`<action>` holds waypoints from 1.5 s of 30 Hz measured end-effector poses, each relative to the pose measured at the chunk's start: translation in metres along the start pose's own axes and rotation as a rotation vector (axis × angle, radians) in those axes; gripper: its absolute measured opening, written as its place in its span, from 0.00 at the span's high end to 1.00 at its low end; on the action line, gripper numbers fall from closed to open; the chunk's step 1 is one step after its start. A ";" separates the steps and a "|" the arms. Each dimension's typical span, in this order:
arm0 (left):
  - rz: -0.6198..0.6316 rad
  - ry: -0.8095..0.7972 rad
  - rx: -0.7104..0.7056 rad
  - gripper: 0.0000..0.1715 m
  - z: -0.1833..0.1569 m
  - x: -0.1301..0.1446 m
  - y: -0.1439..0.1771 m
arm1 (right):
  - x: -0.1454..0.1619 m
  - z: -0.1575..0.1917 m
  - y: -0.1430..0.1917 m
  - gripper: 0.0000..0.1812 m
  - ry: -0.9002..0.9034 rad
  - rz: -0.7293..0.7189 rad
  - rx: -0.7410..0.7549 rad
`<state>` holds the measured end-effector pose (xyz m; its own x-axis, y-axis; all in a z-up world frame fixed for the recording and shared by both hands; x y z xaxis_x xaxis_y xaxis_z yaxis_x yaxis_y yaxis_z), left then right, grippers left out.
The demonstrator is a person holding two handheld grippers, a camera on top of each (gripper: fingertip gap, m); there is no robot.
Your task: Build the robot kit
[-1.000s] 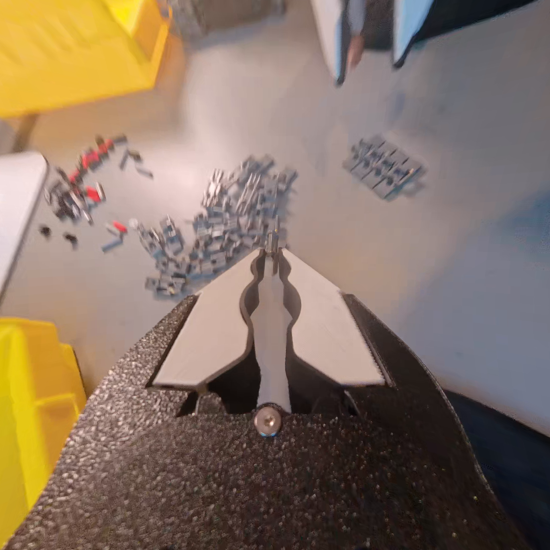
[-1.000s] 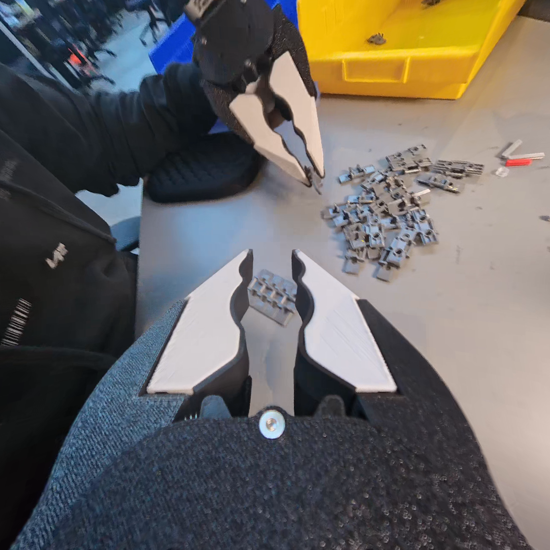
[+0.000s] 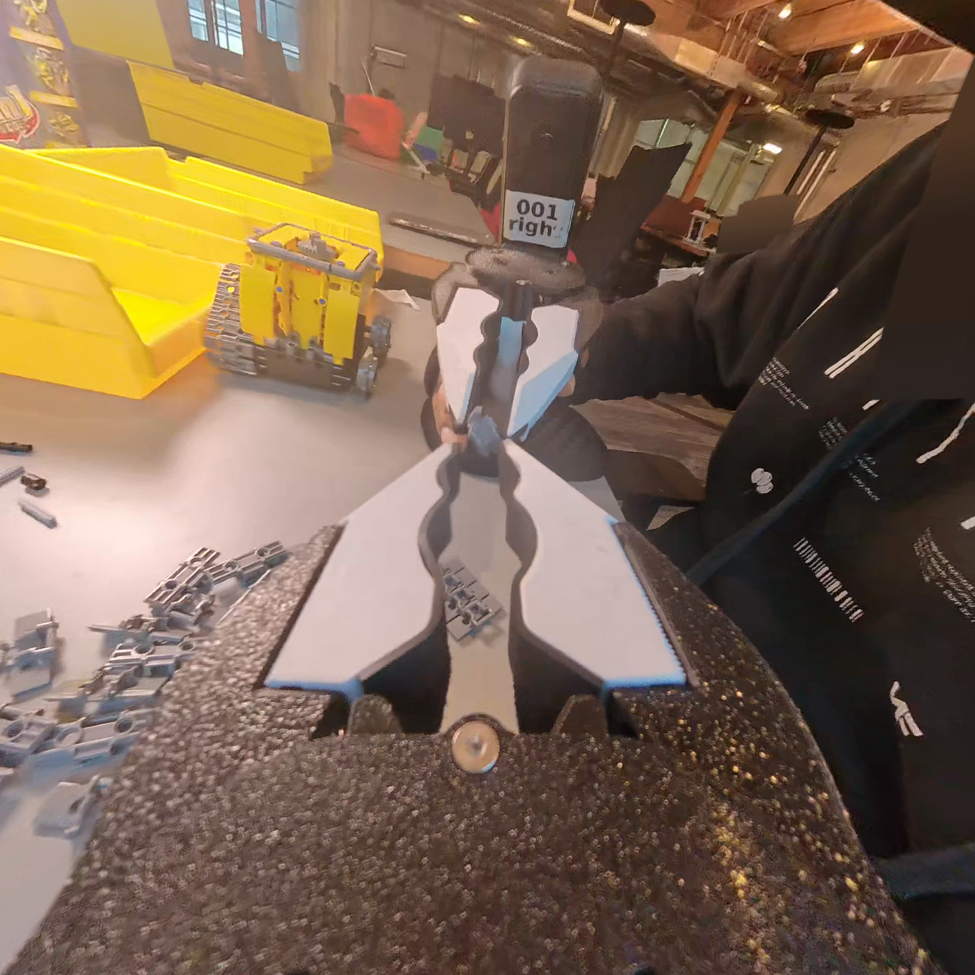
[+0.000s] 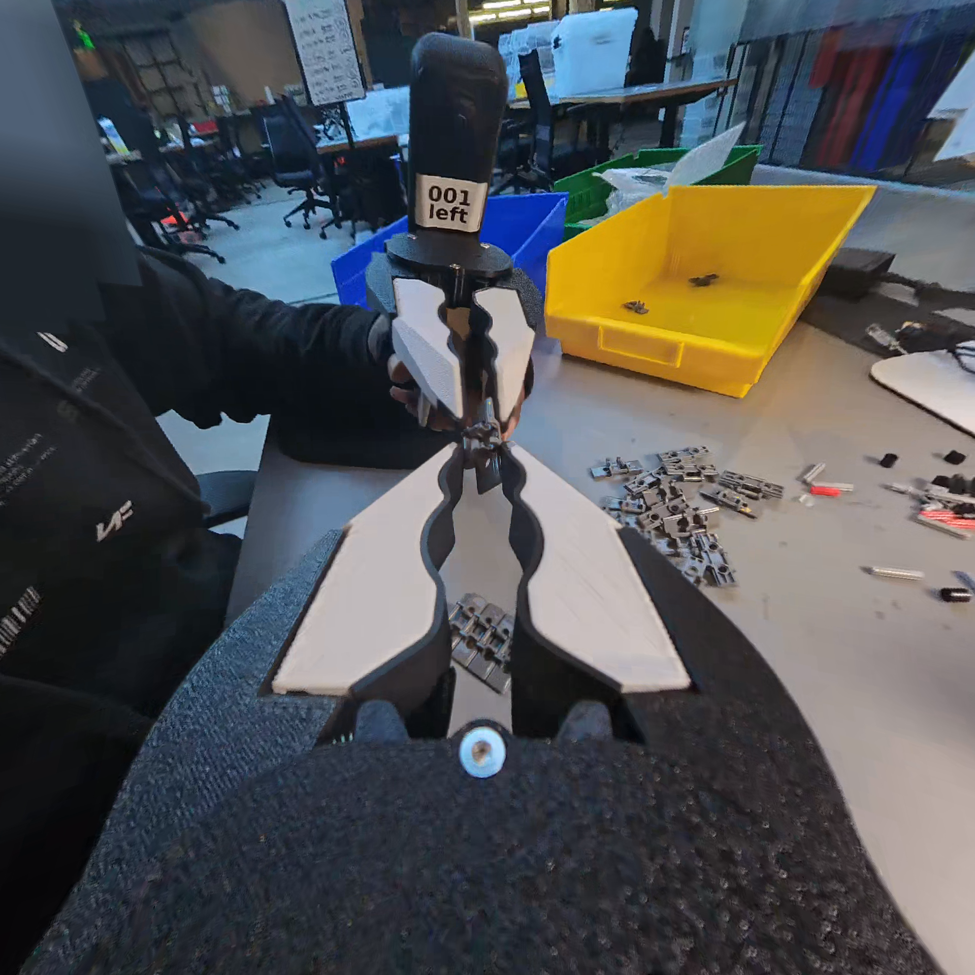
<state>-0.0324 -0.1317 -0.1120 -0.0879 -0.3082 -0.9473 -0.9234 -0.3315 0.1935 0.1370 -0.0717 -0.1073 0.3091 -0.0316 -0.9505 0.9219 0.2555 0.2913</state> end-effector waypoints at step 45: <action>0.719 -0.192 -0.225 0.84 -0.014 0.065 -0.059 | 0.062 -0.035 -0.021 0.96 -0.660 0.719 0.034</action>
<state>0.0212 -0.1445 -0.1817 -0.7189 -0.3632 -0.5926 -0.5183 -0.2880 0.8053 0.1286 -0.0453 -0.1759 0.8595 -0.4165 -0.2963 0.4653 0.3976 0.7908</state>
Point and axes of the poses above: each gripper's, where its closed fingertips meet, y back along the fingers, x out of its underside, z = x × y across the jaws, the point moved 9 cm from there along y, back along the fingers, and after that the axes turned 6 degrees about z, right-handed, at the moved point
